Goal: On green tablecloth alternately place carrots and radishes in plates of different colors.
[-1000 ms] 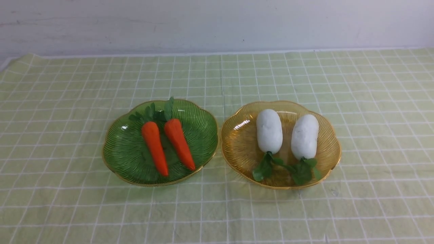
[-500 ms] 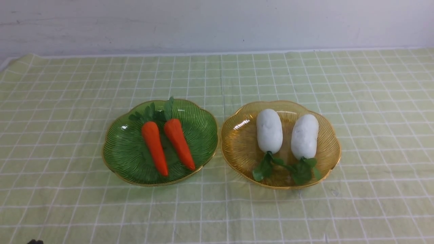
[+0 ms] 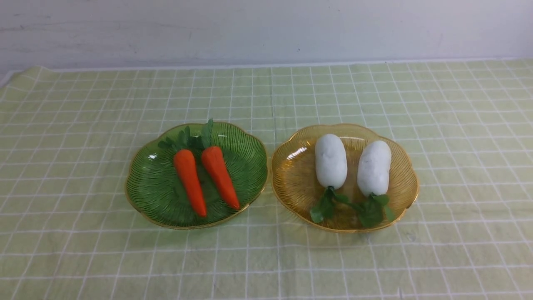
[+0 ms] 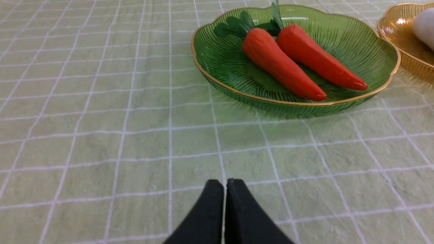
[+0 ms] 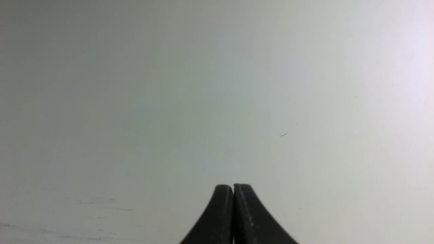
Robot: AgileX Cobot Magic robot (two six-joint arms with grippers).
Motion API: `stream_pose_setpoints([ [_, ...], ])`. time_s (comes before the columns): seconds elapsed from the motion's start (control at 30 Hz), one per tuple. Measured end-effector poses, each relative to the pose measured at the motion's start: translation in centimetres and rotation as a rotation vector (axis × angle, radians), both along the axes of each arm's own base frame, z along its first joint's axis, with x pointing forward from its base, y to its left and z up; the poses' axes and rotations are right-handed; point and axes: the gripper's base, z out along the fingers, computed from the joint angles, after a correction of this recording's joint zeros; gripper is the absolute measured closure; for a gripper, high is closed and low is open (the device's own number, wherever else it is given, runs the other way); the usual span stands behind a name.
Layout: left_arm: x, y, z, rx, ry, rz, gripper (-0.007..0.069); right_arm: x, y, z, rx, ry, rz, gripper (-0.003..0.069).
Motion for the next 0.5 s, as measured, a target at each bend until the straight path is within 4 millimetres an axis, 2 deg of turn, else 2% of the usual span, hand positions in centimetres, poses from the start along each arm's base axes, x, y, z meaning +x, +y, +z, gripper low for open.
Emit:
stream_pose_setpoints([
  [0.5, 0.0, 0.01, 0.0, -0.007, 0.001, 0.003, 0.0633, 0.0, 0.0, 0.0, 0.0, 0.0, 0.0, 0.0673],
])
